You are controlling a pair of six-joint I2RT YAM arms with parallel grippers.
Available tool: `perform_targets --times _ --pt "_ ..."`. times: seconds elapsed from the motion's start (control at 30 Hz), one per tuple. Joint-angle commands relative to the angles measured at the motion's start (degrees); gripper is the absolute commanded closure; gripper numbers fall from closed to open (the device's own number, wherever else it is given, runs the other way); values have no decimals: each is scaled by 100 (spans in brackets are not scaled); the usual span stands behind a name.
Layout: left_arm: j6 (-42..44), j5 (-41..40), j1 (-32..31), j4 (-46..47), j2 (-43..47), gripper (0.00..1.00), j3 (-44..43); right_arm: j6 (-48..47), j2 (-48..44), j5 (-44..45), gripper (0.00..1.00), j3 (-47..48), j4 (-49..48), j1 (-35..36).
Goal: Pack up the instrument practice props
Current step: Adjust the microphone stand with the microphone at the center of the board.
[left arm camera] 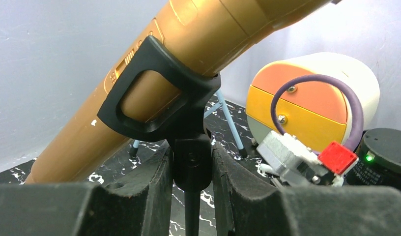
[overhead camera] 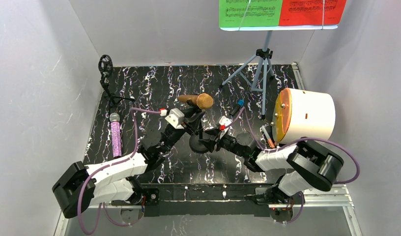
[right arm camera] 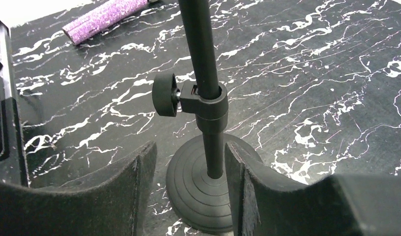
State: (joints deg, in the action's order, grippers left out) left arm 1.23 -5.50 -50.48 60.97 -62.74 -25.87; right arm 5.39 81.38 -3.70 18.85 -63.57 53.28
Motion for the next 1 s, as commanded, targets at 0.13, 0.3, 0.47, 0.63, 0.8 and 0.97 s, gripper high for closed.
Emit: perform_targets --times 0.13,0.3,0.47,0.63,0.8,0.97 --pt "245 -254 38 -1981 -463 100 81 -467 826 -178 42 73 -1520 -125" --pt "141 -296 38 -2072 -537 100 72 -452 1422 -245 49 254 -2200 -237" --pt "75 -272 33 -2072 -539 100 72 -492 1871 -563 64 370 -2897 -256" --pt "62 -355 38 -1993 -440 100 195 -506 1896 -724 92 367 -2982 -285" --pt "26 -260 38 -1912 -549 100 255 -530 1812 -811 99 373 -2836 -316" --pt "26 -406 38 -1648 -448 98 385 -530 1718 -898 99 362 -2681 -322"
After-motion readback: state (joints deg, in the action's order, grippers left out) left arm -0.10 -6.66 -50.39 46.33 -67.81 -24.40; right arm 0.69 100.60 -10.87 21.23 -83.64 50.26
